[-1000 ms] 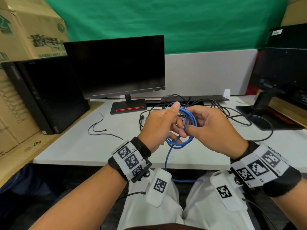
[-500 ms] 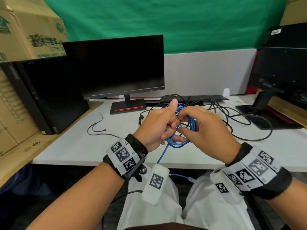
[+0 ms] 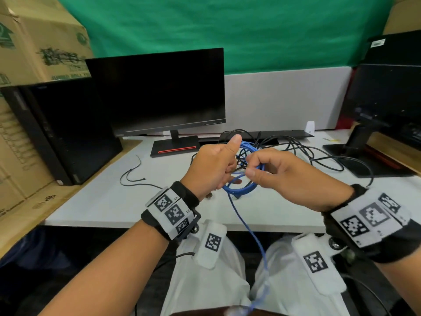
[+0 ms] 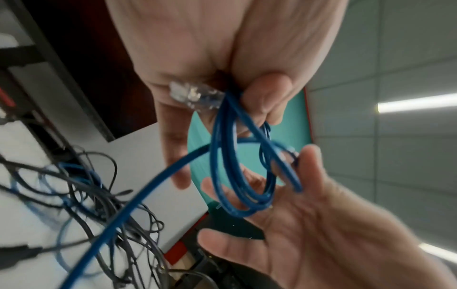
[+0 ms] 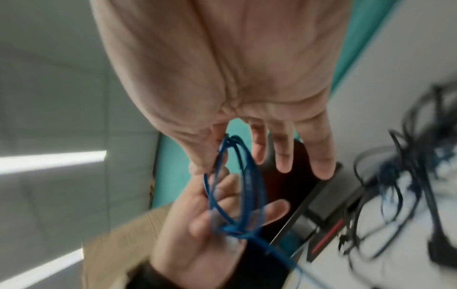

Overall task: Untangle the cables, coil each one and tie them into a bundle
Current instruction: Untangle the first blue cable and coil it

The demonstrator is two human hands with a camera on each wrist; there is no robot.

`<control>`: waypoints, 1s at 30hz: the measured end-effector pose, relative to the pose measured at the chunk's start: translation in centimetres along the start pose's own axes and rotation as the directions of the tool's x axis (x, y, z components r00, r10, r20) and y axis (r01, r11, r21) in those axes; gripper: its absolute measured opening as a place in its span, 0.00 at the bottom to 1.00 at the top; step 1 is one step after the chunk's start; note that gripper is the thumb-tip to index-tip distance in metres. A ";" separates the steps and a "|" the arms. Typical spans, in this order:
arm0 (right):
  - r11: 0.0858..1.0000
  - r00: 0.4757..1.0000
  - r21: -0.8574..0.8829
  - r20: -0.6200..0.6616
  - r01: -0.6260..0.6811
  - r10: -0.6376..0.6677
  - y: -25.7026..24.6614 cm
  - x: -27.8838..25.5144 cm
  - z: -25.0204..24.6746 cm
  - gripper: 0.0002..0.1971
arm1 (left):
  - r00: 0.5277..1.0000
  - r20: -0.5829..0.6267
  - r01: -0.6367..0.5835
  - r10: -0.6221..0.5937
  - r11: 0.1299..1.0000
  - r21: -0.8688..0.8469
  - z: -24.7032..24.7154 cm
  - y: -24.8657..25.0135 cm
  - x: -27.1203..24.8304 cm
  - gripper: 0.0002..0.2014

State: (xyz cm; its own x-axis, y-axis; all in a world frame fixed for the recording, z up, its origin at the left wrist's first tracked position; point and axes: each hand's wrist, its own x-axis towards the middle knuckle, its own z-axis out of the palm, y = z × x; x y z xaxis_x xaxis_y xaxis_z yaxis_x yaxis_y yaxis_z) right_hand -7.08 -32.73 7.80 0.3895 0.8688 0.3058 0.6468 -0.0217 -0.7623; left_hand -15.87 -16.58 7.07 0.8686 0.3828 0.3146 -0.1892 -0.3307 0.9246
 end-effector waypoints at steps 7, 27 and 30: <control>0.964 0.974 0.140 0.010 -0.225 0.226 -0.1 -0.1 -1.3 0.32 | 0.977 -0.212 0.035 -0.014 0.995 0.093 -1.4 -1.3 0.7 0.29; 0.853 0.942 0.415 0.030 -0.316 0.334 3.1 0.7 0.1 0.30 | 0.994 -0.076 0.030 -0.080 0.860 -0.510 -0.1 -2.1 0.7 0.29; 0.835 0.958 0.496 -0.018 -0.241 0.287 2.4 0.9 0.9 0.18 | 0.998 -0.013 0.056 -0.067 0.908 -0.415 1.0 -2.7 0.6 0.30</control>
State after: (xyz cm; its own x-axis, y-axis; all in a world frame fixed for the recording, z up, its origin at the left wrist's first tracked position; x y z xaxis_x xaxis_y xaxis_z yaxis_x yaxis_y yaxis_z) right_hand -5.74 -31.61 5.71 0.5707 0.8168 0.0845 0.1212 0.0180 -0.9925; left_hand -14.36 -16.34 4.57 0.8733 0.4153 0.2547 -0.3133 0.0785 0.9464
